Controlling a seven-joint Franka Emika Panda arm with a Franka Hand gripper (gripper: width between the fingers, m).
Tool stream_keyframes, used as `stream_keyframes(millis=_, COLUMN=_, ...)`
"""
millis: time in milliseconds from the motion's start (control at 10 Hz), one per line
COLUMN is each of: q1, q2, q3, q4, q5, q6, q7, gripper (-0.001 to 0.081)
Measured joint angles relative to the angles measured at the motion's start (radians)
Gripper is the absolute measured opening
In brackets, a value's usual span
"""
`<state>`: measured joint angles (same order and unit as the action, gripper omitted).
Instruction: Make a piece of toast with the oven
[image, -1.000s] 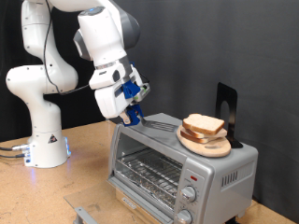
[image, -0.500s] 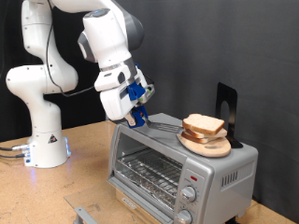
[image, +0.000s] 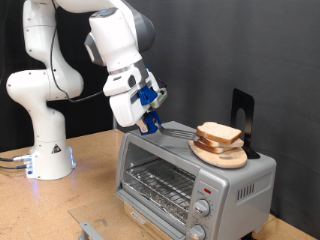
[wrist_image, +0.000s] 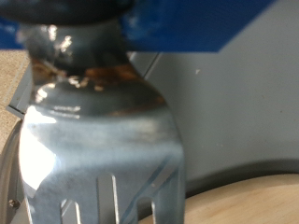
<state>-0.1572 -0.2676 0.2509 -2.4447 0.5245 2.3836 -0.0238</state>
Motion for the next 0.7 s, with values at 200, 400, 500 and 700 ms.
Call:
stream_keyframes(millis=200, q1=0.000, q2=0.000, q3=0.001, q4=0.000, q5=0.002, q6=0.000, q7=0.000, gripper=0.0393)
stream_keyframes(millis=400, q1=0.000, q2=-0.005, q3=0.001, q4=0.000, q5=0.015, q6=-0.004, q7=-0.011, gripper=0.0393)
stream_keyframes(millis=500, q1=0.001, q2=-0.010, q3=0.000, q4=-0.002, q5=0.019, q6=-0.011, q7=-0.023, gripper=0.0393)
stream_keyframes(millis=700, q1=0.001, q2=-0.023, q3=0.000, q4=-0.006, q5=0.030, q6=-0.024, q7=-0.037, gripper=0.0393)
